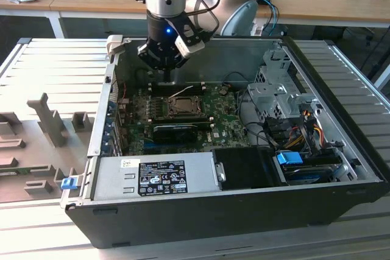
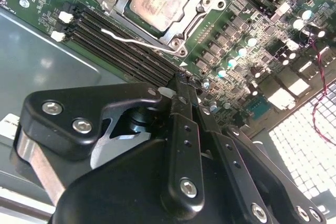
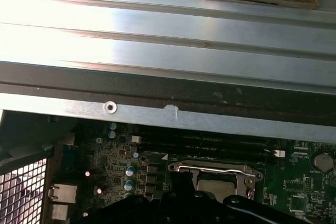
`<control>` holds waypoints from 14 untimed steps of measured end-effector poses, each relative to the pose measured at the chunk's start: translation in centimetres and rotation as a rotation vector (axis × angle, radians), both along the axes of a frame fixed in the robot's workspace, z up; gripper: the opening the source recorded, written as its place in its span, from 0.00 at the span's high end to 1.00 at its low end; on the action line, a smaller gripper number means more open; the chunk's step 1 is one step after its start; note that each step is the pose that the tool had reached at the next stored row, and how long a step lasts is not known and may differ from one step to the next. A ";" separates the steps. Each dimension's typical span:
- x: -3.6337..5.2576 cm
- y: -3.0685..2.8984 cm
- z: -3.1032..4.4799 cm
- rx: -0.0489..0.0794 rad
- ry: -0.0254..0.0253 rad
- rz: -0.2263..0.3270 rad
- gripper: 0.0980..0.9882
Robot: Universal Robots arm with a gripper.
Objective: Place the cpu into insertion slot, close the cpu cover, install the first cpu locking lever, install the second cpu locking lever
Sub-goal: 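Install the first cpu locking lever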
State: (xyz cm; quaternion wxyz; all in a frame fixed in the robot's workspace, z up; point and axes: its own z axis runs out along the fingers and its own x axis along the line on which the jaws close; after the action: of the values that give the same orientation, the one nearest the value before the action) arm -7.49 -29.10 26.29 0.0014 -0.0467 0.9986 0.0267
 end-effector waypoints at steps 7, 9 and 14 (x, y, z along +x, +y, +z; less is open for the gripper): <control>0.23 0.00 0.00 0.000 0.0000 0.000 0.99; 0.28 0.00 0.00 0.000 0.0000 0.000 0.99; 0.45 0.00 0.00 0.000 0.0000 0.000 0.99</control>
State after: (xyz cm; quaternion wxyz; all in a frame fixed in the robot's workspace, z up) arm -7.04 -29.10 26.29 0.0014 -0.0467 0.9986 0.0267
